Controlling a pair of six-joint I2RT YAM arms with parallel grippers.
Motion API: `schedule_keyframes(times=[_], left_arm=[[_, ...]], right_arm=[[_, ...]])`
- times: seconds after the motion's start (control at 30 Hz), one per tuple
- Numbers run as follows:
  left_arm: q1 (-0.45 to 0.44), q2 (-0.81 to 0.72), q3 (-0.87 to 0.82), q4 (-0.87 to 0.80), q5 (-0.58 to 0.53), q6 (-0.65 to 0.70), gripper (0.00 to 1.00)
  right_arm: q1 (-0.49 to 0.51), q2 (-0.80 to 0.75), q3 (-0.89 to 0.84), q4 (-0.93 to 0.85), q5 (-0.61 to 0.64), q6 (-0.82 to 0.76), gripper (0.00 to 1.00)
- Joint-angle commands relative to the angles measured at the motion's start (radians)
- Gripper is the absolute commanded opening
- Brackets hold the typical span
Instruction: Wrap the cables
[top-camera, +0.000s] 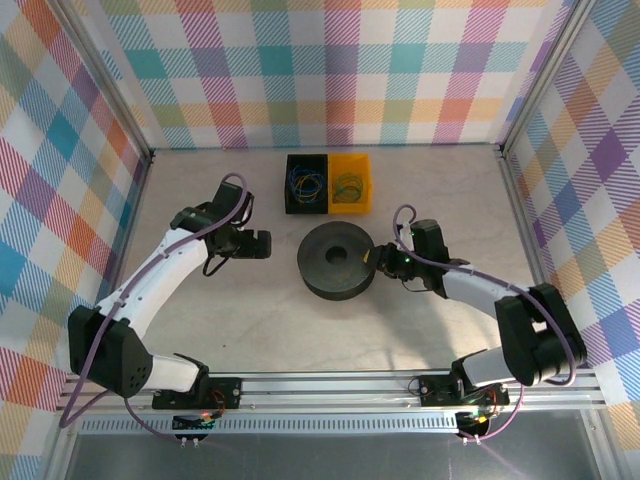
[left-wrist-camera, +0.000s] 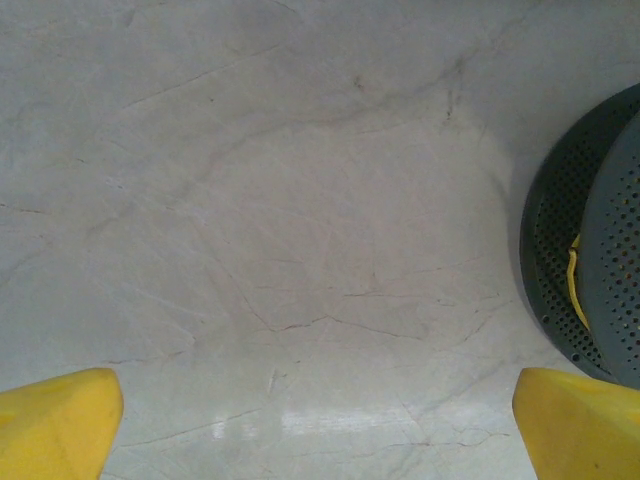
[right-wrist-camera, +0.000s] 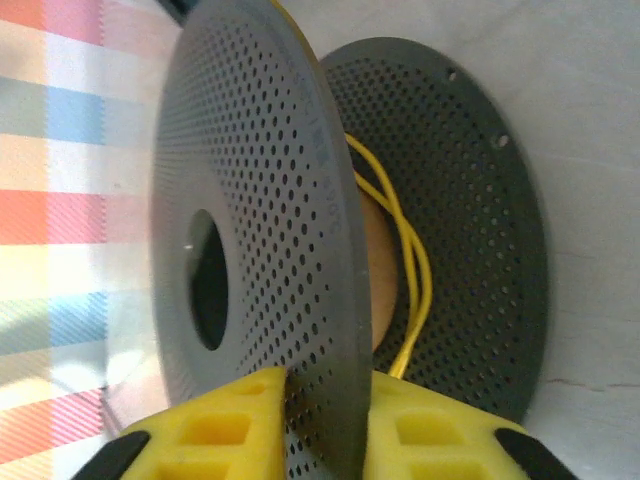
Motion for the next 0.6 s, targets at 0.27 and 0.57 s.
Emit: schedule_keyframes(times=[0.27,0.57], left_arm=[[-0.010,0.029,0.074,-0.040,-0.028,0.037,1.00],[-0.010,0.042,0.083,-0.057,0.009,0.040,1.00]], right_arm=[[0.007,-0.031,0.298,-0.494,0.134,-0.296,0.85],[0.005,0.306,0.878,-0.645,0.188,-0.451,0.99]])
